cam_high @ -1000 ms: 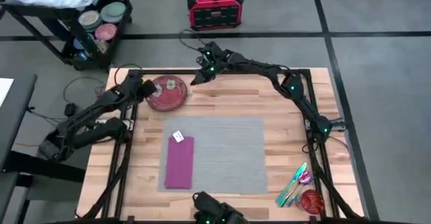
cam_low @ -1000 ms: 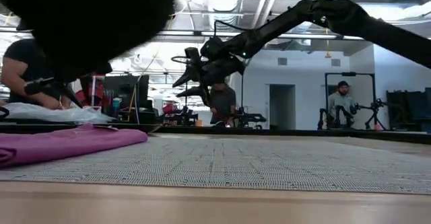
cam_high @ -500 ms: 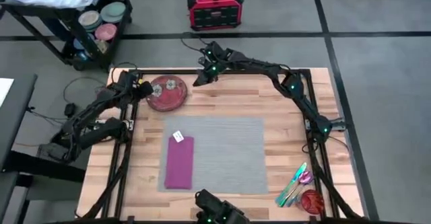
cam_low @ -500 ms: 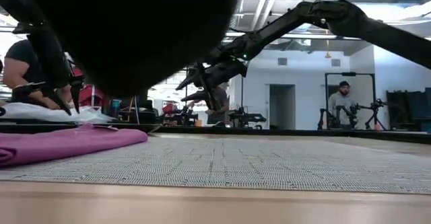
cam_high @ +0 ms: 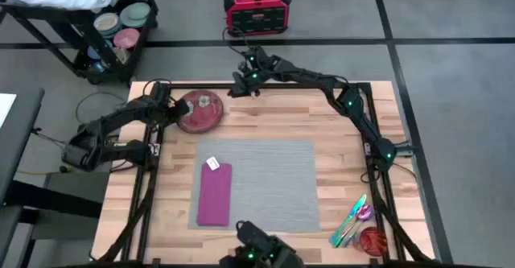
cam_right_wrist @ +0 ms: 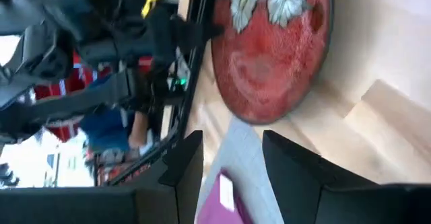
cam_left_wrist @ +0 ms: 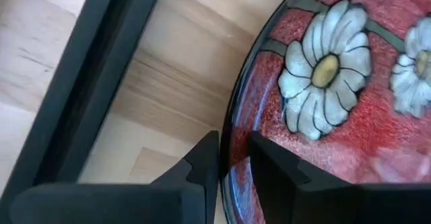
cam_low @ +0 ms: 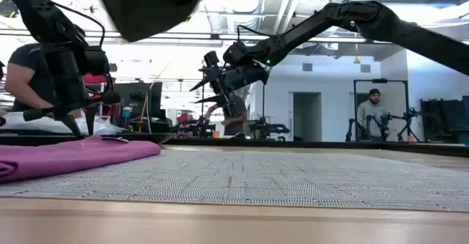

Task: Set table place
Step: Put the red plate on the gray table mat

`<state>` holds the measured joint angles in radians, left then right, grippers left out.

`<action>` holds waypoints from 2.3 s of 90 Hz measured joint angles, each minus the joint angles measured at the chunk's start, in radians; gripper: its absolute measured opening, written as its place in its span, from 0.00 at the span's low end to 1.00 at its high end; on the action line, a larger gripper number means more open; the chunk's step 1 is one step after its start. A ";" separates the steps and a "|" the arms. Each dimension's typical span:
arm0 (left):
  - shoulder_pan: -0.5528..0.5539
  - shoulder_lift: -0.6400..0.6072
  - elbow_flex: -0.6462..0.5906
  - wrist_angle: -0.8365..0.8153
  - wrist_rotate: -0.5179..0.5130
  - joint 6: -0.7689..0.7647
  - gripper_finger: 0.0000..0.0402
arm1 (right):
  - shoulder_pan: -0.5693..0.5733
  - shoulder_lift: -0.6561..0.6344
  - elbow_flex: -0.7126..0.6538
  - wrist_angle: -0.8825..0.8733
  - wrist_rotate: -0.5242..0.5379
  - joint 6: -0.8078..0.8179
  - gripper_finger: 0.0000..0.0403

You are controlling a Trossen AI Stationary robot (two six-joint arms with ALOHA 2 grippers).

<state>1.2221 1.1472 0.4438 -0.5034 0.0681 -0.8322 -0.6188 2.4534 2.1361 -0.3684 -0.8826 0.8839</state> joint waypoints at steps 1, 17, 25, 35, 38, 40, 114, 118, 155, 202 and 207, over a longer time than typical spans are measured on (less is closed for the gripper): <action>0.000 0.002 0.000 0.005 0.000 0.003 0.16 | -0.001 0.000 0.000 -0.002 -0.005 -0.002 0.34; 0.001 0.007 -0.003 0.086 -0.004 0.015 0.16 | -0.014 -0.005 0.000 0.004 -0.058 -0.018 0.33; 0.001 0.022 -0.004 0.132 -0.015 0.002 0.16 | -0.004 -0.005 0.000 0.003 -0.066 -0.018 0.33; 0.000 0.068 -0.001 0.170 -0.001 -0.021 0.13 | 0.013 -0.005 0.000 0.007 -0.090 -0.021 0.30; -0.001 0.084 0.000 0.178 0.011 -0.021 0.12 | 0.018 -0.005 0.000 0.007 -0.096 -0.021 0.29; -0.003 0.095 0.001 0.183 0.018 -0.019 0.11 | 0.021 -0.005 0.000 0.007 -0.098 -0.021 0.28; -0.125 0.154 -0.003 0.235 0.231 -0.007 0.00 | -0.131 -0.077 0.000 -0.046 -0.260 -0.124 0.00; -0.145 0.154 -0.003 0.242 0.238 -0.014 0.00 | -0.153 -0.082 0.000 -0.063 -0.259 -0.140 0.00; -0.333 0.080 -0.005 0.412 0.262 -0.186 0.01 | -0.287 -0.147 0.000 -0.464 -0.212 -0.504 0.00; -0.517 0.055 -0.004 0.599 0.152 -0.414 0.00 | -0.322 -0.147 0.000 -0.711 -0.055 -0.775 0.00; -0.527 0.054 -0.003 0.614 0.139 -0.427 0.00 | -0.321 -0.147 0.000 -0.729 -0.052 -0.798 0.00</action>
<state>0.6947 1.2015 0.4404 0.1105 0.2074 -1.2595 -0.9395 2.3062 2.1357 -1.0972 -0.9345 0.0856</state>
